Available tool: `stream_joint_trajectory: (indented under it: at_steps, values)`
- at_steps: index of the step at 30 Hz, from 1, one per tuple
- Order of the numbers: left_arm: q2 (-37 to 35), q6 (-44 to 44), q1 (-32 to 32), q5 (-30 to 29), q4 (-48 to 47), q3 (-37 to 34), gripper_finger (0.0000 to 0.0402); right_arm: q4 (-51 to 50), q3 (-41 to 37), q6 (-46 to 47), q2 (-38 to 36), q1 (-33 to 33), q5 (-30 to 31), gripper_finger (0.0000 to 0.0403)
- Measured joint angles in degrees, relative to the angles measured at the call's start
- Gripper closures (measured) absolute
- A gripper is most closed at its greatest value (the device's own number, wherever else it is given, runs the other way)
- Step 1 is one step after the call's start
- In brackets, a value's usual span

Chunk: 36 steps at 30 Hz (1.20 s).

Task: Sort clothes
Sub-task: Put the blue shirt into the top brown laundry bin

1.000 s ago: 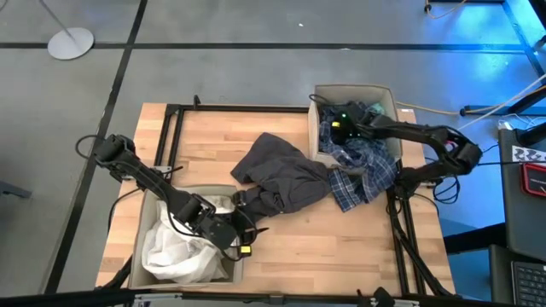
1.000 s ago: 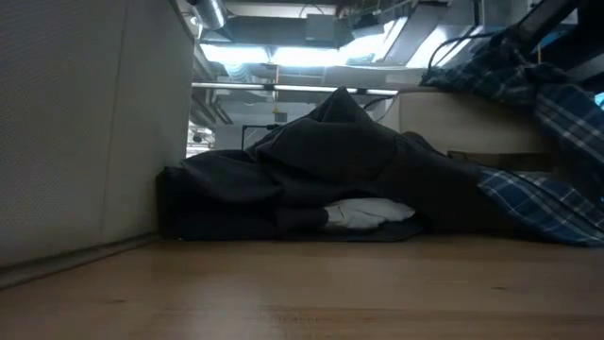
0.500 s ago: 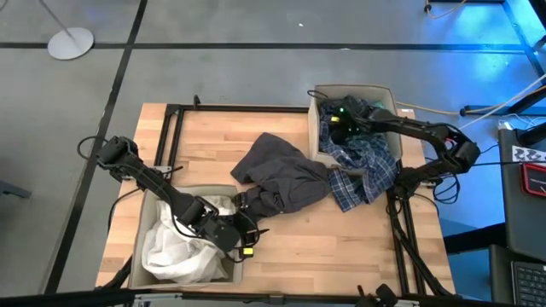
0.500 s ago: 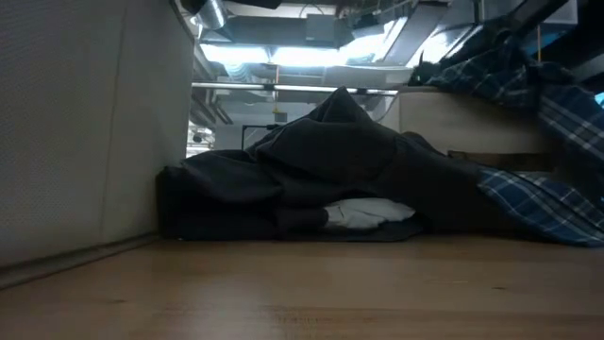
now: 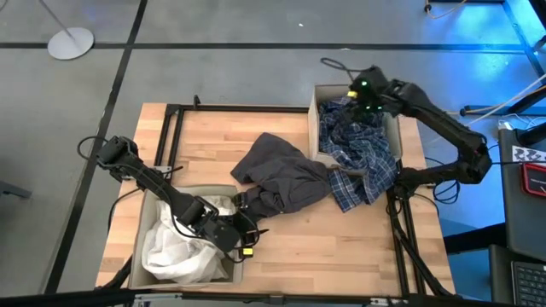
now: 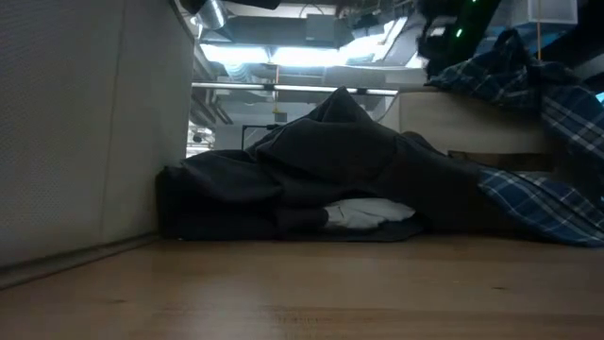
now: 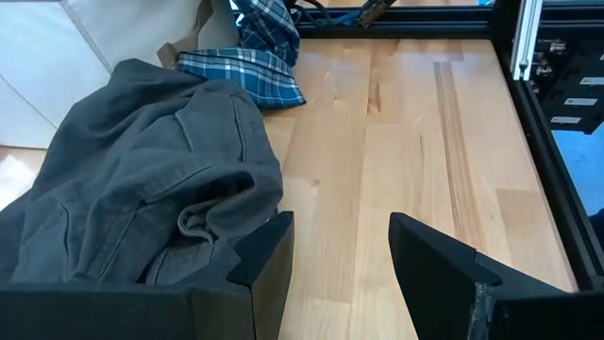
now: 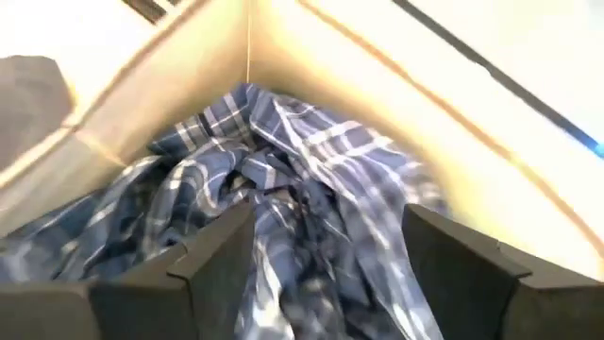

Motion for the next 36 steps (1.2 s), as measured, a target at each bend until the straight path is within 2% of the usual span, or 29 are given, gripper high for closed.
stream_joint_trajectory:
  at_steps: [7, 18, 24, 32, 36]
  values:
    - [0.0, 0.3, 0.0, 0.0, 0.0, 0.0, 0.0235, -10.9, 5.9, 1.7, -7.4, 4.8, 0.1, 0.0131]
    - [0.0, 0.2, 0.1, 0.0, 0.1, 0.0, 0.0235, -23.0, 5.9, 16.0, -18.0, 23.5, -0.5, 0.0132]
    - [0.0, 0.2, 0.4, 0.0, 0.2, 0.0, 0.0235, -32.1, 5.8, 27.5, -18.8, 33.9, -1.7, 0.0132]
    - [0.0, 0.2, 0.4, 0.0, 0.3, 0.0, 0.0235, -31.9, -1.1, 41.1, -17.9, 49.3, -2.5, 0.0132]
    - [0.0, 0.7, 0.4, 0.0, 0.3, 0.0, 0.0235, -31.9, -5.7, 47.5, -17.0, 54.8, -2.0, 0.0132]
